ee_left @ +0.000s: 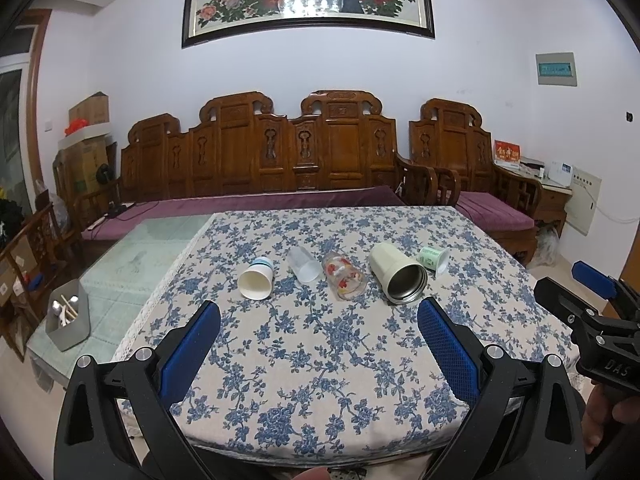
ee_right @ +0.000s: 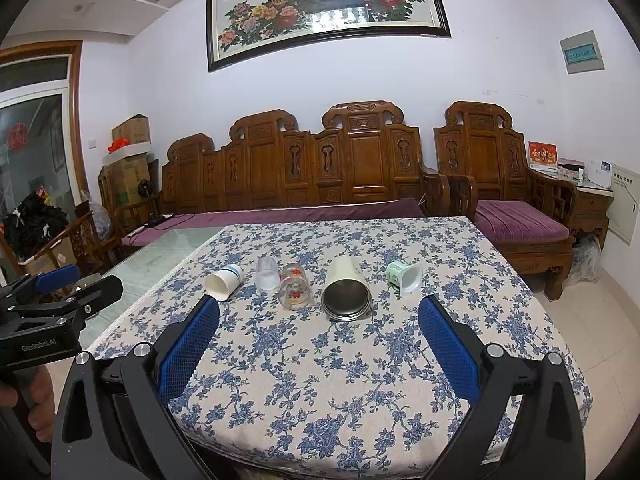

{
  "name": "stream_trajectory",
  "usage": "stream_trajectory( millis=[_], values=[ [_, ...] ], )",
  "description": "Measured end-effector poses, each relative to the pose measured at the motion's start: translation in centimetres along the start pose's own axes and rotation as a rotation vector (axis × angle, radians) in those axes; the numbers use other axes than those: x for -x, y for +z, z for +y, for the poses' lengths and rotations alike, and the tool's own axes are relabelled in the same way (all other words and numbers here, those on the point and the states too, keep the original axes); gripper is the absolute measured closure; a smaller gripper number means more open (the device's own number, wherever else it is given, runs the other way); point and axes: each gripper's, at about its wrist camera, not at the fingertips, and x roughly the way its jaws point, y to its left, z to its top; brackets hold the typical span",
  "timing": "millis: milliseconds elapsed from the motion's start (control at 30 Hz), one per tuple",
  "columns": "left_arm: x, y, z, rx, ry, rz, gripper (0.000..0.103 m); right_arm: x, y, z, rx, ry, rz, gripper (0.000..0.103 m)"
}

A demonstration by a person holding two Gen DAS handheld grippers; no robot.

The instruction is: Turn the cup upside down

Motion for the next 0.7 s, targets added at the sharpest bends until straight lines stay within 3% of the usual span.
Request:
stream_trajectory(
  millis=[700],
  values=[
    [0.25,0.10,-0.15,0.001,-0.003,-0.003,0.008,-0.04,0.46,-0.08,-0.001,0.001,0.001,0.003]
  ],
)
